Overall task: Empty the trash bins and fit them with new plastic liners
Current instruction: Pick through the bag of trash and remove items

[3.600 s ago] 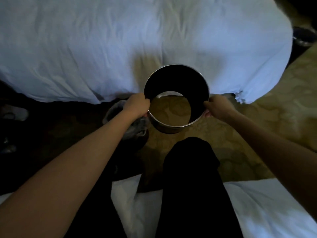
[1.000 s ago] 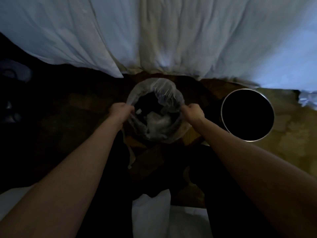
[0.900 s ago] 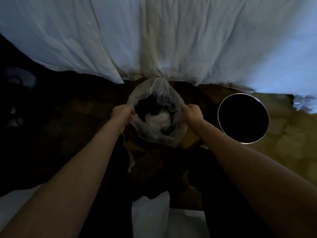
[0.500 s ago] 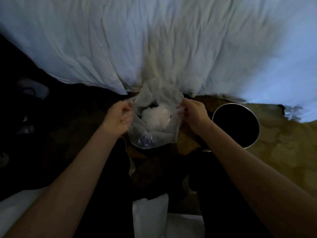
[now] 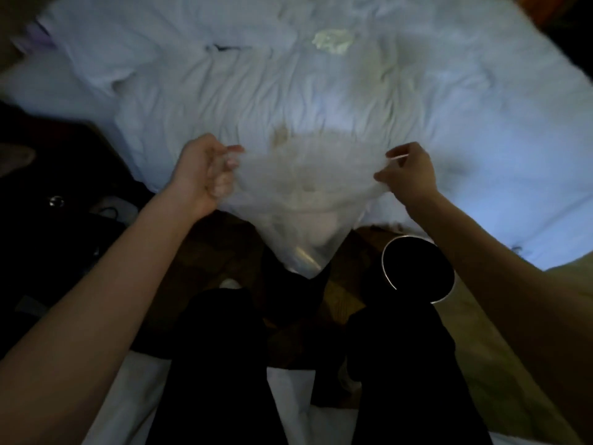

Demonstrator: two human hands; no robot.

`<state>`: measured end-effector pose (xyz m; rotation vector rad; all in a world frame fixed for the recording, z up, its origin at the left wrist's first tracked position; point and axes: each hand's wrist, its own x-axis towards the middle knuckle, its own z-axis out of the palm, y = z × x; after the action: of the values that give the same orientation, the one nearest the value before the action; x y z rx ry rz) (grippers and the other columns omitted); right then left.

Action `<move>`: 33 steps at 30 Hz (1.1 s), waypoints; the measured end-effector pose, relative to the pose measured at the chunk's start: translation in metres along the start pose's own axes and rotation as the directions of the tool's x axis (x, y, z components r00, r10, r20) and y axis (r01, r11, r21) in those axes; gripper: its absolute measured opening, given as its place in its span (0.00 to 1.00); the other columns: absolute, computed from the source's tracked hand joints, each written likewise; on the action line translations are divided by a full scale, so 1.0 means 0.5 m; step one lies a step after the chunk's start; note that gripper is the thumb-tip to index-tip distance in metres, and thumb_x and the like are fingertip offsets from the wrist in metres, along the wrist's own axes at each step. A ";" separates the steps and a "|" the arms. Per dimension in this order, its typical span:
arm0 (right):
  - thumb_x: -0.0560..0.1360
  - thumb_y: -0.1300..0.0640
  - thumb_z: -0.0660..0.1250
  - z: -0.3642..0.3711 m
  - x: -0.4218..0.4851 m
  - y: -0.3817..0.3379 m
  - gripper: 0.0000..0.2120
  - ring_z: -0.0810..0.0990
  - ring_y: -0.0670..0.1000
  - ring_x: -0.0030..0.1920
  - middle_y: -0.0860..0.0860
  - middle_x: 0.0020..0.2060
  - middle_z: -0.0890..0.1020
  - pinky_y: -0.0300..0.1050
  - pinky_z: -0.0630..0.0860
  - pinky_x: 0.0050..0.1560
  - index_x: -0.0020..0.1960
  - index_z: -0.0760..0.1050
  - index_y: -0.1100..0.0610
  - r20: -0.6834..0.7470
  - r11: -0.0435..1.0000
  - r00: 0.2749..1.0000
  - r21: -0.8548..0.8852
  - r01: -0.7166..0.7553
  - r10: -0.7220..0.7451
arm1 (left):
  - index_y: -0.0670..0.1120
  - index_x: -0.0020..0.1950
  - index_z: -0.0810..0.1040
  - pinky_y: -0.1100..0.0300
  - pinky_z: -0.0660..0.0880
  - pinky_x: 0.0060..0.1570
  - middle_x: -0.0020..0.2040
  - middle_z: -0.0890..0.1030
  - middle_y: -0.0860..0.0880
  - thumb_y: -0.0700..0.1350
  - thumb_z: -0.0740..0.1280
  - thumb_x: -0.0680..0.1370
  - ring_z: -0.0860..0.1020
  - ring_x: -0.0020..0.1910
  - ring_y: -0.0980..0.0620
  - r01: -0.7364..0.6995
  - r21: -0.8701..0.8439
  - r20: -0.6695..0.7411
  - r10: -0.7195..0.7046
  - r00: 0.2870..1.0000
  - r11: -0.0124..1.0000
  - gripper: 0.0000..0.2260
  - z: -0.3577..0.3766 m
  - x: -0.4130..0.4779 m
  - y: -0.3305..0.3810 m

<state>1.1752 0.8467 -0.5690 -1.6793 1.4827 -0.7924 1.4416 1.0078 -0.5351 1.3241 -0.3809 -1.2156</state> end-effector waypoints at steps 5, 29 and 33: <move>0.73 0.63 0.69 -0.127 -0.035 -0.073 0.13 0.81 0.58 0.46 0.60 0.46 0.82 0.44 0.74 0.44 0.57 0.78 0.64 -0.006 0.961 0.993 -0.251 0.114 -0.120 | 0.46 0.42 0.85 0.64 0.67 0.27 0.30 0.77 0.53 0.70 0.72 0.65 0.75 0.27 0.56 -0.101 0.735 -0.068 0.221 0.973 0.671 0.26 0.014 -0.117 0.081; 0.79 0.72 0.54 -0.314 -0.217 -0.187 0.11 0.63 0.43 0.21 0.62 0.50 0.85 0.30 0.68 0.22 0.41 0.67 0.61 0.438 0.744 0.896 0.573 -0.345 0.078 | 0.41 0.41 0.80 0.66 0.67 0.21 0.39 0.75 0.40 0.42 0.63 0.81 0.69 0.21 0.56 -0.366 0.461 0.100 0.362 0.927 0.808 0.11 0.091 -0.335 0.030; 0.79 0.69 0.57 -0.291 -0.258 -0.219 0.14 0.69 0.42 0.22 0.65 0.48 0.84 0.33 0.76 0.29 0.37 0.63 0.57 0.556 0.699 0.830 0.612 -0.369 -0.049 | 0.39 0.47 0.79 0.64 0.74 0.26 0.56 0.80 0.41 0.43 0.62 0.81 0.72 0.24 0.54 -0.301 0.184 0.155 0.275 0.949 0.936 0.10 0.128 -0.346 0.030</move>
<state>1.0931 0.9607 -0.3957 -1.0184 0.7576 -0.5961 1.3290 1.1144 -0.4340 1.3137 -0.7843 -1.0337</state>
